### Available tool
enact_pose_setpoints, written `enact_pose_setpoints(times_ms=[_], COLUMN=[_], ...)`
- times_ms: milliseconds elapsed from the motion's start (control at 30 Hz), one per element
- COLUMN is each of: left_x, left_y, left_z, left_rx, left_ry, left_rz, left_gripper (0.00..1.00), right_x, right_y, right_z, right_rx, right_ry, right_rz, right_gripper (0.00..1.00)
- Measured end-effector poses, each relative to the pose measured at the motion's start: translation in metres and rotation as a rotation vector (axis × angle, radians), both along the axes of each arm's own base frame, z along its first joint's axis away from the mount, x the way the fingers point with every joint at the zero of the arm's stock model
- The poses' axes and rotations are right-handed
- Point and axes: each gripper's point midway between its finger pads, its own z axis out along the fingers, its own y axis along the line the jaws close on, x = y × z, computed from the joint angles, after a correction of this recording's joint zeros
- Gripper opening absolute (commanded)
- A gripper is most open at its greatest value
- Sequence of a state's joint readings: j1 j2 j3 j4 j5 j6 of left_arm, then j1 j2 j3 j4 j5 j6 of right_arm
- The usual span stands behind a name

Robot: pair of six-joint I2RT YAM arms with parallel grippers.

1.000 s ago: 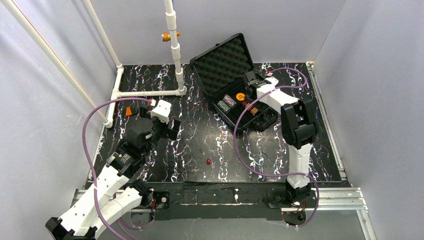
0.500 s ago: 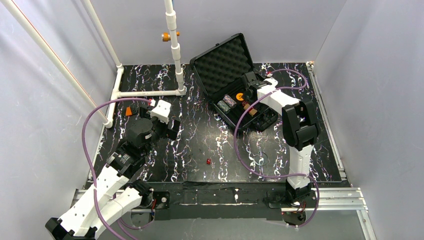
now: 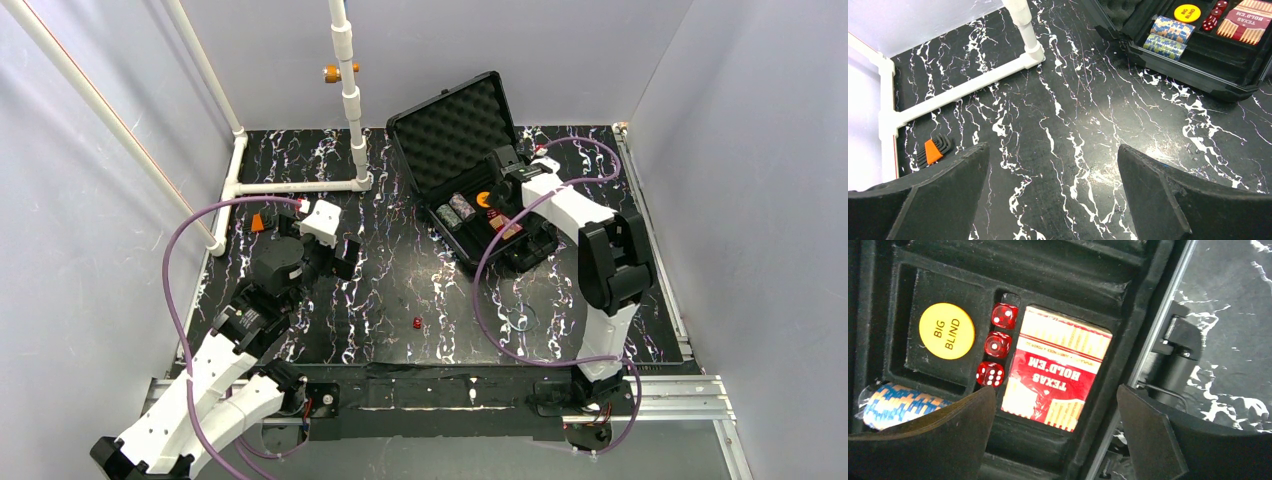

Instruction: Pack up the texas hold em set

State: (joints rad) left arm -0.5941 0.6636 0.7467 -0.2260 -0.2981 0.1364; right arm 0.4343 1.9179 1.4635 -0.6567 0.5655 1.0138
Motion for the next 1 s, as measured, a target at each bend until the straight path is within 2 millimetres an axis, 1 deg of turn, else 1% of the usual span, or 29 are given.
enact_pose_setpoints(times_ms=[33,133,233,333,400,500,567,633,667,767,867,967,1000], left_x=[0.000,0.000,-0.001,-0.001,-0.002,-0.002,-0.001,-0.001,-0.001,-0.001,0.000,0.000,0.000], left_y=[0.000,0.000,-0.001,-0.001,-0.002,-0.002,-0.002,-0.002,-0.002,-0.002,-0.003,-0.003,-0.003], left_z=[0.000,0.000,0.000,-0.001,-0.002,-0.002,-0.002,-0.003,-0.003,-0.004,-0.005,-0.006,-0.007], left_rx=[-0.001,-0.003,-0.004,-0.004,-0.005,-0.005,-0.004,-0.002,-0.002,0.001,0.003,0.004,0.005], left_ry=[-0.001,0.000,0.003,0.008,0.009,0.010,0.012,0.014,0.015,0.019,0.021,0.024,0.026], left_rz=[0.000,-0.002,-0.005,-0.008,-0.009,-0.009,-0.009,-0.010,-0.010,-0.010,-0.010,-0.011,-0.012], left_gripper=[0.99,0.99,0.99,0.99,0.99,0.99,0.99,0.99,0.99,0.99,0.99,0.99,0.99], right_x=[-0.006,-0.015,-0.020,-0.019,-0.016,-0.008,-0.003,-0.003,-0.002,0.005,0.016,0.026,0.029], right_y=[-0.005,-0.017,-0.030,-0.037,-0.039,-0.043,-0.046,-0.053,-0.056,-0.063,-0.066,-0.068,-0.068], right_z=[0.003,0.016,0.023,0.021,0.017,0.008,0.002,0.002,0.002,0.003,0.003,0.004,0.004], right_rx=[-0.021,-0.080,-0.142,-0.172,-0.169,-0.148,-0.137,-0.142,-0.142,-0.134,-0.132,-0.124,-0.120], right_ry=[0.015,0.020,0.026,0.029,0.031,0.023,0.015,0.020,0.021,0.011,-0.004,-0.029,-0.035], right_rz=[0.010,0.034,0.069,0.131,0.168,0.223,0.254,0.278,0.286,0.290,0.298,0.303,0.309], right_gripper=[0.99,0.98,0.92,0.84,0.76,0.60,0.47,0.37,0.34,0.30,0.26,0.26,0.27])
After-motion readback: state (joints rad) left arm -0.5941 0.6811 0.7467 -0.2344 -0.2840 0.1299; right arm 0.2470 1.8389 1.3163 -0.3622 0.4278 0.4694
